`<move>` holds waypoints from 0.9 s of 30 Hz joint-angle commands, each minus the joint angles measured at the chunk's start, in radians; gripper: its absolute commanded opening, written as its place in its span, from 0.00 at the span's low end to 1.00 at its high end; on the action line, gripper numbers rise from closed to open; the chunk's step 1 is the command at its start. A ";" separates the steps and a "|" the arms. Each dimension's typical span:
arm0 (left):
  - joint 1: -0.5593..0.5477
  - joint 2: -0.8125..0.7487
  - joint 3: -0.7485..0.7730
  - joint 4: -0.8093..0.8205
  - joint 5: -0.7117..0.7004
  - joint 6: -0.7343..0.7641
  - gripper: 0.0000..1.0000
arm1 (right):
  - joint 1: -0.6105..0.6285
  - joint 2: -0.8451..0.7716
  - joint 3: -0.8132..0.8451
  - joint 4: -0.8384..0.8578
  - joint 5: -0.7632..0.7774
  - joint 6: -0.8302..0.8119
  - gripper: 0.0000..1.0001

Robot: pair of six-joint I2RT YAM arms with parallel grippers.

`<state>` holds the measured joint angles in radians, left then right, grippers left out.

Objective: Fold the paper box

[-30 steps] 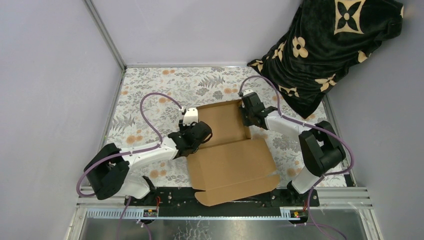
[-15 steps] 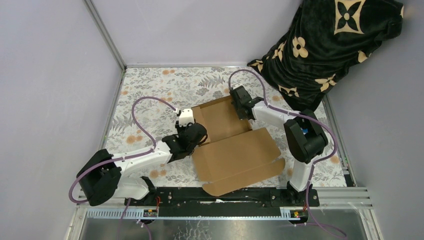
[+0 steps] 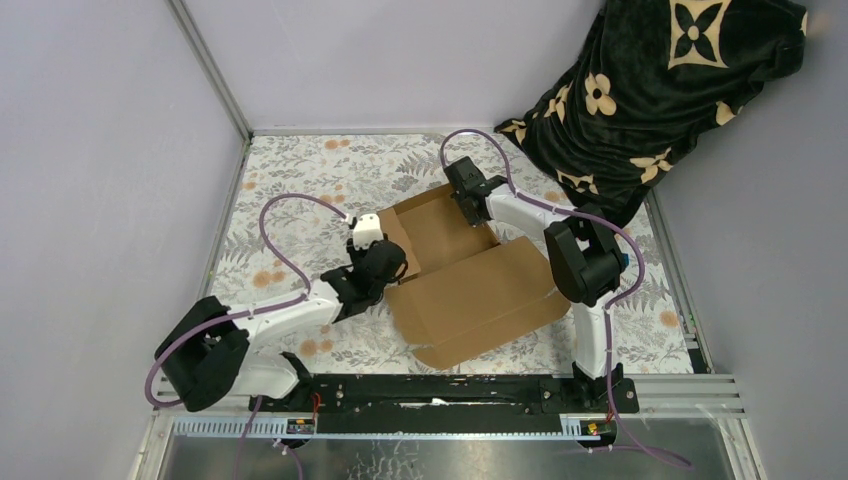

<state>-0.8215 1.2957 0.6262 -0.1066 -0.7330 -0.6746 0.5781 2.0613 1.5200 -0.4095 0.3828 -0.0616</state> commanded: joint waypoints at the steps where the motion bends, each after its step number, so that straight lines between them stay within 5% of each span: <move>1: 0.100 0.066 0.017 0.102 0.054 0.053 0.47 | 0.005 0.026 0.025 -0.050 0.068 -0.029 0.00; 8: 0.206 0.124 0.047 0.186 0.173 0.083 0.48 | 0.005 -0.005 -0.026 -0.029 0.065 -0.004 0.00; 19: 0.209 -0.074 0.024 0.122 0.246 0.052 0.49 | 0.006 -0.022 -0.072 0.015 0.030 0.006 0.00; 27: 0.209 -0.014 0.021 0.136 0.285 0.041 0.49 | 0.005 -0.028 -0.086 0.029 0.019 0.009 0.00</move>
<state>-0.6151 1.2514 0.6487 0.0086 -0.4732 -0.6163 0.5781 2.0350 1.4700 -0.3626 0.3820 -0.0513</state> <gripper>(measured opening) 0.488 0.071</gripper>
